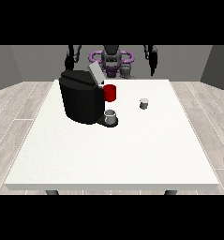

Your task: Insert the coffee pod into the coffee machine and close the lid

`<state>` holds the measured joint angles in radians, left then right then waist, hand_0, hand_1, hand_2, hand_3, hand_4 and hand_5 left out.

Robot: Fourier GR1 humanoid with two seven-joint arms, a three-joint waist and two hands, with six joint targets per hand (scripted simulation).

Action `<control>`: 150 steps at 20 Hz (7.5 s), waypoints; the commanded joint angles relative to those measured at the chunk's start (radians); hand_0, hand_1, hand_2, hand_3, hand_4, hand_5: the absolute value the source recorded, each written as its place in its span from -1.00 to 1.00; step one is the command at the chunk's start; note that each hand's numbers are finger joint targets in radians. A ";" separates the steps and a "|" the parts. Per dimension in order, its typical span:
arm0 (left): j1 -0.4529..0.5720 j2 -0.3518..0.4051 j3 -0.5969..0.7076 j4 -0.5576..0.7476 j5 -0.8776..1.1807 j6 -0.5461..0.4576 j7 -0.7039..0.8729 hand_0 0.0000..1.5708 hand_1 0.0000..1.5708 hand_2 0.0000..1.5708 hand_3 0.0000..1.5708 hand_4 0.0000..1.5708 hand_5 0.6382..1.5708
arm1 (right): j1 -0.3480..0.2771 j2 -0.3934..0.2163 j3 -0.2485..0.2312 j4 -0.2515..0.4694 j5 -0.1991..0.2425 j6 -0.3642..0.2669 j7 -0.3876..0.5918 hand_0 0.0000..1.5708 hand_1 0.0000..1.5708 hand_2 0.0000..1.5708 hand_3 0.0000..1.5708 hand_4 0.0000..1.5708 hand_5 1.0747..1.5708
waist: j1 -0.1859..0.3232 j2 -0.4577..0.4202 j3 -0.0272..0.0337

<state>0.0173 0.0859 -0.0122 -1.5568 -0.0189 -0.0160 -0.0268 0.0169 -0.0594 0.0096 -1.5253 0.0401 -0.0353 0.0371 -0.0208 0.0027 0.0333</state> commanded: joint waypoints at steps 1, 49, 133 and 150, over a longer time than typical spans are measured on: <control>-0.035 0.002 -0.005 -0.001 -0.015 0.002 -0.006 -1.00 -1.00 -1.00 -1.00 -0.64 1.00 | -0.024 0.023 0.000 0.026 -0.010 -0.002 -0.031 -1.00 -1.00 -1.00 -1.00 -0.84 1.00 | 0.013 0.007 -0.0330; -0.587 0.264 0.121 0.793 -0.279 -0.039 -0.064 -0.18 -0.18 -0.09 -0.56 -1.00 1.00 | -0.218 0.058 -0.024 0.129 0.009 -0.149 -0.100 -1.00 -1.00 -1.00 -1.00 -0.48 1.00 | -0.098 0.178 -0.0334; -1.196 0.350 0.127 0.933 -0.594 -0.102 -0.051 0.66 0.66 0.69 0.56 -0.36 1.00 | -0.345 -0.003 -0.067 0.153 -0.079 -0.094 -0.097 -1.00 -1.00 -1.00 -1.00 -0.32 1.00 | -0.288 0.248 -0.0330; -1.146 0.329 0.108 0.956 -0.633 -0.100 -0.106 0.48 0.48 0.58 0.51 -0.36 1.00 | -0.301 0.033 -0.036 0.120 -0.055 -0.138 -0.056 -1.00 -1.00 -1.00 -1.00 -0.43 1.00 | -0.266 0.214 -0.0333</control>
<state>-1.1576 0.4330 0.1049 -0.6107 -0.6399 -0.1212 -0.1357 -0.3178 -0.0348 -0.0427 -1.3947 -0.0295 -0.1610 -0.0421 -0.2908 0.2452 -0.0001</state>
